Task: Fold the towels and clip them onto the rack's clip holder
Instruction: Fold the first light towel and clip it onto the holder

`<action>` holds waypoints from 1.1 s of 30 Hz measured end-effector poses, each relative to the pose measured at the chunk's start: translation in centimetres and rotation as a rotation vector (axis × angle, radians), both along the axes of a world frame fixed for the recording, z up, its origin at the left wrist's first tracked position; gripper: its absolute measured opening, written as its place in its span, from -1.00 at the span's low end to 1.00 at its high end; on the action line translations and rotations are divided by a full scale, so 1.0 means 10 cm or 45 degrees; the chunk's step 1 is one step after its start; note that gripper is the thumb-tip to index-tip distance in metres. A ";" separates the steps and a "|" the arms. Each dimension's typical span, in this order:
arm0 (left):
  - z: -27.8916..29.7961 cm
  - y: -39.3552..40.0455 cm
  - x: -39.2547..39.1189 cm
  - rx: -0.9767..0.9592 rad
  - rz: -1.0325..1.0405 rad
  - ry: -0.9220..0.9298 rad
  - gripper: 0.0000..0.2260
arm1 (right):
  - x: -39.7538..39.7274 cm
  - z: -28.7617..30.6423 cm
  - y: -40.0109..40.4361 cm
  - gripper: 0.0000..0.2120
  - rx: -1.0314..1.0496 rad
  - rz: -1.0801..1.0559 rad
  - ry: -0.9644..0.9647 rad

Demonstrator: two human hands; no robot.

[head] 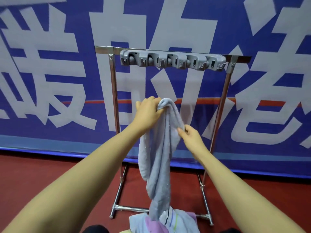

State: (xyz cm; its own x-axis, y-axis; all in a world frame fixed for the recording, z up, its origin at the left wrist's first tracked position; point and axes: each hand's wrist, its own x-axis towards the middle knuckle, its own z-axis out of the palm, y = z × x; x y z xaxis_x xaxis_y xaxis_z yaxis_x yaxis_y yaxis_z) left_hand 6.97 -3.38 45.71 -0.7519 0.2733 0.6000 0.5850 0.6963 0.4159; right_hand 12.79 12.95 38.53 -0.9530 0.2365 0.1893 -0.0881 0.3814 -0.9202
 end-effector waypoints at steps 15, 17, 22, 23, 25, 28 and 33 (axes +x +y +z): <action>-0.07 0.00 -0.20 -0.174 -0.136 -0.233 -0.81 | 0.06 0.14 -0.22 -0.72 0.707 0.056 0.381; -0.06 0.03 -0.20 -0.134 -0.152 -0.262 -0.79 | 0.04 0.26 -0.24 -0.75 0.686 0.039 0.409; -0.38 0.11 -0.09 -0.003 -0.217 -0.321 -0.76 | -0.13 0.57 -0.29 -0.73 0.368 -0.119 0.477; -0.45 0.13 -0.04 0.015 -0.218 -0.321 -0.79 | -0.15 0.61 -0.29 -0.73 0.358 -0.120 0.469; -0.58 0.17 0.09 0.029 -0.248 -0.358 -0.80 | -0.17 0.64 -0.28 -0.74 0.358 -0.106 0.473; -0.72 0.25 0.25 -0.048 -0.288 -0.451 -0.78 | -0.19 0.69 -0.24 -0.74 0.314 -0.104 0.483; -0.81 0.39 0.35 0.059 -0.391 -0.574 -0.74 | -0.19 0.84 -0.12 -0.74 0.209 -0.134 0.517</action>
